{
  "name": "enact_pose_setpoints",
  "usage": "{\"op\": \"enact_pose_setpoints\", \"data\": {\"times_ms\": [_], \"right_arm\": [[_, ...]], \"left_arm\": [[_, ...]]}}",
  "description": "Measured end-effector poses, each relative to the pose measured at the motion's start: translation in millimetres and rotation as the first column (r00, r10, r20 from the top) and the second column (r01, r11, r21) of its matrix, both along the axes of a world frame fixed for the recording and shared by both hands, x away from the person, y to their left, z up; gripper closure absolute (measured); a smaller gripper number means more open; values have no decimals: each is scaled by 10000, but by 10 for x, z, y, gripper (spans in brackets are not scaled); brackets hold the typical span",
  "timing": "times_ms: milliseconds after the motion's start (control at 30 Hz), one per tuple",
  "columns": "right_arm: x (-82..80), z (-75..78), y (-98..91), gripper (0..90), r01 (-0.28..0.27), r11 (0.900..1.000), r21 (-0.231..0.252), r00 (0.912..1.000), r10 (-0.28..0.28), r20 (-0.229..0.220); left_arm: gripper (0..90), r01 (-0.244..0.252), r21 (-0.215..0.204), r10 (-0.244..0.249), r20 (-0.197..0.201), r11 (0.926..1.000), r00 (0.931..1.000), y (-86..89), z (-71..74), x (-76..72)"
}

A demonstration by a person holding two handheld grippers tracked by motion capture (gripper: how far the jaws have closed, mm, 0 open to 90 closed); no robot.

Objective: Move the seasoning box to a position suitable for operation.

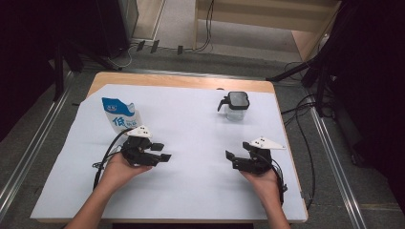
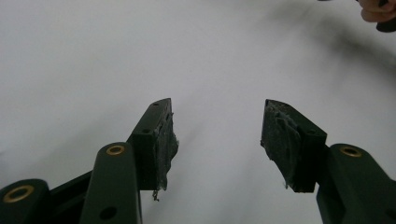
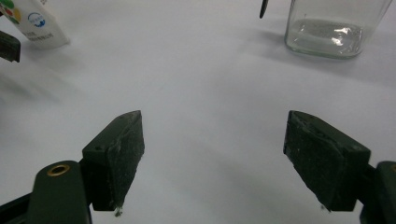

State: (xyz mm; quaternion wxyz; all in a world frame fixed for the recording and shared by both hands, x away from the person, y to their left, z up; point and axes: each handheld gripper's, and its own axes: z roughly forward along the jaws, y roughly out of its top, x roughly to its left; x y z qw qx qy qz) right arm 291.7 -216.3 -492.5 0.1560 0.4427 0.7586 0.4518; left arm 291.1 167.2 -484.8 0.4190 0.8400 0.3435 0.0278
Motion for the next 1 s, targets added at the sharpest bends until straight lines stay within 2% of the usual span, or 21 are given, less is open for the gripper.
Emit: {"op": "enact_pose_setpoints", "data": {"times_ms": [67,100,233,267,367,467,567,633,700,767,833,1000], "right_arm": [[4,23,4,235,-12,10000,43,9999,11,112],[18,46,19,244,-52,10000,-68,9996,54,290],[61,64,45,253,15,9999,-120,9989,-9,478],[61,64,45,253,15,9999,-120,9989,-9,478],[90,54,51,288,6,9999,-125,9993,-2,363],[131,47,46,308,106,9998,-175,9999,-105,15],[145,61,42,330,106,9998,-172,9999,-104,112],[144,66,31,370,50,10000,-19,10000,-50,57],[152,69,13,397,-153,9991,394,9996,163,-236],[156,71,9,402,-205,9988,443,9995,216,-244],[150,87,4,417,-140,9995,298,9999,141,-25],[136,107,-28,456,-146,9994,301,9995,138,273]], "left_arm": [[424,49,119,-50,61,9999,10000,8,-6,-7],[418,103,74,-103,1,9999,9999,33,-10,-14],[407,64,-105,-64,-27,9999,10000,63,6,-35],[407,35,-139,-34,90,9999,10000,74,10,-44],[396,-57,-182,62,267,9998,9996,108,17,-62],[393,-98,-197,106,360,9998,9993,142,14,-75],[394,-134,-262,144,375,9996,9992,171,20,-79],[393,-170,-157,176,353,9997,9992,181,22,-78],[391,-190,-67,192,340,9998,9992,183,6,-61],[383,-195,-62,197,338,9998,9992,183,-2,-54],[383,-248,46,246,407,9997,9989,190,-8,-45],[394,-229,-103,233,419,9997,9988,199,6,-45]]}}
